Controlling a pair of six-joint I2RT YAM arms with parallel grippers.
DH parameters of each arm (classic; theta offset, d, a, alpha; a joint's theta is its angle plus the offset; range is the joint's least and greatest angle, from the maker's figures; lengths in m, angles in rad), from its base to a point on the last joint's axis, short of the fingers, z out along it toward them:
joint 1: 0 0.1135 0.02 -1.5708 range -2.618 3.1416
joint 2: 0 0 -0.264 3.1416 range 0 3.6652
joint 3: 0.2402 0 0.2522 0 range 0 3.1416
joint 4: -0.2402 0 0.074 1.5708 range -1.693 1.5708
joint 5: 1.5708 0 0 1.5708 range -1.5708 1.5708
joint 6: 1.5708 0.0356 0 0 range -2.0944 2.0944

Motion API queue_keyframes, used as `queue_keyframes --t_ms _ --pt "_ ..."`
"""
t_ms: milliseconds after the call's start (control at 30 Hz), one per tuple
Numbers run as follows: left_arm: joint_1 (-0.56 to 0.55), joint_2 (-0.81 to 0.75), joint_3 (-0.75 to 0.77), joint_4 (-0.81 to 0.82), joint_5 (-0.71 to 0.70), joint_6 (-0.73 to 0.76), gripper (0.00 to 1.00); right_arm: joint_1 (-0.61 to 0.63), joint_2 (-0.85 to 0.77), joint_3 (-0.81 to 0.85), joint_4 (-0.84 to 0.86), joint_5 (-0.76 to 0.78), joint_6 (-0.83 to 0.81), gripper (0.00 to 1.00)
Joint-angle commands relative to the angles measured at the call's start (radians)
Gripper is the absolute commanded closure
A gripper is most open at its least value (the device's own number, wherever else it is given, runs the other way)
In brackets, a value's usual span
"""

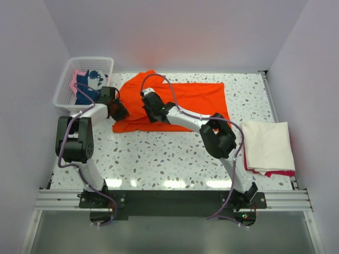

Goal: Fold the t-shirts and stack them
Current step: Fold the tshirt

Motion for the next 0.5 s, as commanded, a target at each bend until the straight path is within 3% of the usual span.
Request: queue_keyframes --t_ms 0,333,467 --pt "-0.009 -0.043 0.002 0.023 -0.020 -0.004 0.63 0.002 -0.059 0.017 0.009 -0.017 0.018 1.00" --pt "-0.015 -0.059 -0.015 0.052 0.009 -0.011 0.66 -0.001 -0.067 0.015 0.015 -0.029 0.025 1.00" --pt "-0.017 -0.057 -0.001 0.060 0.023 -0.014 0.81 -0.006 -0.071 0.015 0.014 -0.032 0.027 1.00"
